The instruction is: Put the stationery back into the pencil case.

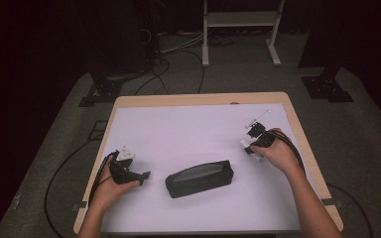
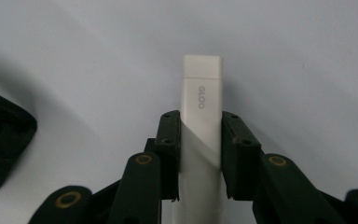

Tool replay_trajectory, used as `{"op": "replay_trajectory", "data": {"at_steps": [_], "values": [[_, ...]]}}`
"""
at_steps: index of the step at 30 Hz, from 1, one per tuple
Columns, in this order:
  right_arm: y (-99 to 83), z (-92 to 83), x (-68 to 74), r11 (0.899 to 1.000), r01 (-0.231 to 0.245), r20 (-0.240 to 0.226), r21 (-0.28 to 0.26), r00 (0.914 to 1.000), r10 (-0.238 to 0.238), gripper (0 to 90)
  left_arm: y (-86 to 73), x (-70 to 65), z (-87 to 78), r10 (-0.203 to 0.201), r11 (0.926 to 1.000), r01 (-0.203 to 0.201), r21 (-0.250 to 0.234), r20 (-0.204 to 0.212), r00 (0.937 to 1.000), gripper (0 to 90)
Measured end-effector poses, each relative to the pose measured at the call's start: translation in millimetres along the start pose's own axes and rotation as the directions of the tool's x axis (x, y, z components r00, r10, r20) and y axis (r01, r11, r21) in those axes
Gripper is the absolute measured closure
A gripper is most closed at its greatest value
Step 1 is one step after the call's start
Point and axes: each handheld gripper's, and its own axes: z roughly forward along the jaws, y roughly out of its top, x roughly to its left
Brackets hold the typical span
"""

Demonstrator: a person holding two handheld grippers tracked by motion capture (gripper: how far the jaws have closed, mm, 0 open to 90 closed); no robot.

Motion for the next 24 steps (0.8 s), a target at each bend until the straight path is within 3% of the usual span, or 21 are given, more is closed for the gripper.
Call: {"op": "replay_trajectory", "data": {"at_steps": [11,18,24], "values": [[-0.4,-20.6,12.9,0.996,0.077,-0.051,-0.042,0.9956,-0.079,69.6,0.0,0.0,0.0,0.000,1.0000,0.000,0.000,0.000,1.0000,0.2],[1.0,-28.7,22.5,0.992,0.116,-0.057,-0.050,0.9913,-0.119,69.6,-0.1,-0.2,0.2,-0.003,1.0000,0.003,-0.003,0.000,1.0000,0.2],[4.9,-38.1,34.0,0.983,0.171,-0.082,-0.071,0.9809,-0.176,69.5,0.0,-0.2,0.1,-0.003,1.0000,0.003,-0.003,0.000,1.0000,0.2]]}}
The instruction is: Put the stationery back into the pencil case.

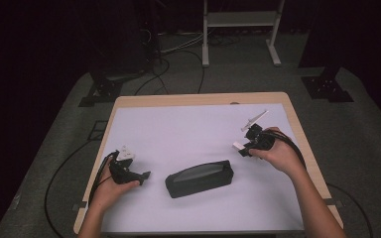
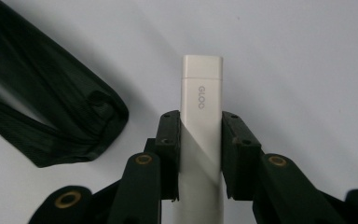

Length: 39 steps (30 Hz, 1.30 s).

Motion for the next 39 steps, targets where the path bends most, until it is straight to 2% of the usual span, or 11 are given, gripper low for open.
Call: {"op": "replay_trajectory", "data": {"at_steps": [11,20,29,37,39], "values": [[12.3,-13.9,18.6,0.997,0.073,-0.034,-0.039,0.9967,-0.074,69.6,0.0,0.0,-0.1,0.000,1.0000,0.000,0.001,0.000,1.0000,0.3],[20.4,-20.5,32.5,0.991,0.120,-0.078,-0.062,0.9892,-0.124,69.5,0.1,0.1,-0.2,0.001,1.0000,-0.001,0.002,0.001,1.0000,0.2],[29.4,-24.5,46.6,0.980,0.185,-0.107,-0.078,0.9754,-0.193,69.6,0.1,0.3,-0.3,0.004,1.0000,-0.004,0.005,0.001,1.0000,0.3],[37.0,-24.6,58.3,0.968,0.236,-0.144,-0.091,0.9581,-0.247,69.5,0.1,0.3,-0.3,0.004,1.0000,-0.004,0.004,0.001,1.0000,0.3],[39.0,-23.7,61.0,0.962,0.254,-0.155,-0.098,0.9512,-0.267,69.5,0.1,0.3,-0.3,0.004,1.0000,-0.004,0.005,0.001,1.0000,0.2]]}}
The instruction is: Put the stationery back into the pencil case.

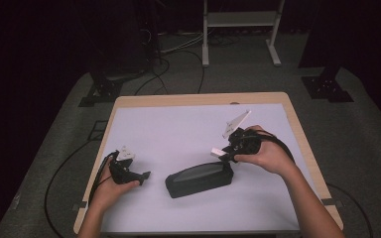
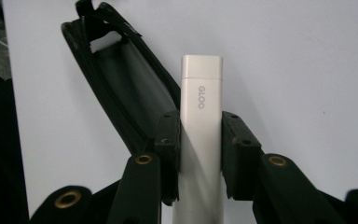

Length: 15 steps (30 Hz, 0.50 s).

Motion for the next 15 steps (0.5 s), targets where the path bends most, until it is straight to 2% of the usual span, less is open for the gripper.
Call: {"op": "replay_trajectory", "data": {"at_steps": [7,15], "values": [[8.4,5.0,5.4,0.998,0.068,-0.025,0.012,0.9974,-0.068,69.5,0.0,0.0,0.0,0.000,1.0000,0.000,0.000,0.000,1.0000,0.2],[16.1,13.2,11.3,0.994,0.109,-0.052,0.023,0.9928,-0.108,69.5,0.0,0.1,0.1,0.000,1.0000,0.000,0.000,0.000,1.0000,0.2]]}}
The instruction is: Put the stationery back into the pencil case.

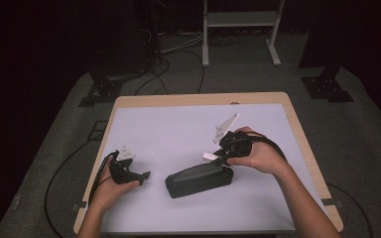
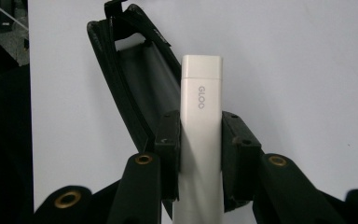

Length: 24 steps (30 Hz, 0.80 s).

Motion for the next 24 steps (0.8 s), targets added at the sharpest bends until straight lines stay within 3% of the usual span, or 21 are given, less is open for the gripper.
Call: {"op": "replay_trajectory", "data": {"at_steps": [13,24], "values": [[15.3,15.7,6.7,0.996,0.081,-0.036,0.032,0.9962,-0.080,69.5,-0.1,-0.1,0.1,0.000,1.0000,0.000,-0.002,-0.001,1.0000,0.2],[24.2,29.0,12.1,0.990,0.122,-0.073,0.077,0.9905,-0.117,69.4,-0.1,0.0,0.2,-0.001,1.0000,0.001,-0.002,-0.001,1.0000,0.3]]}}
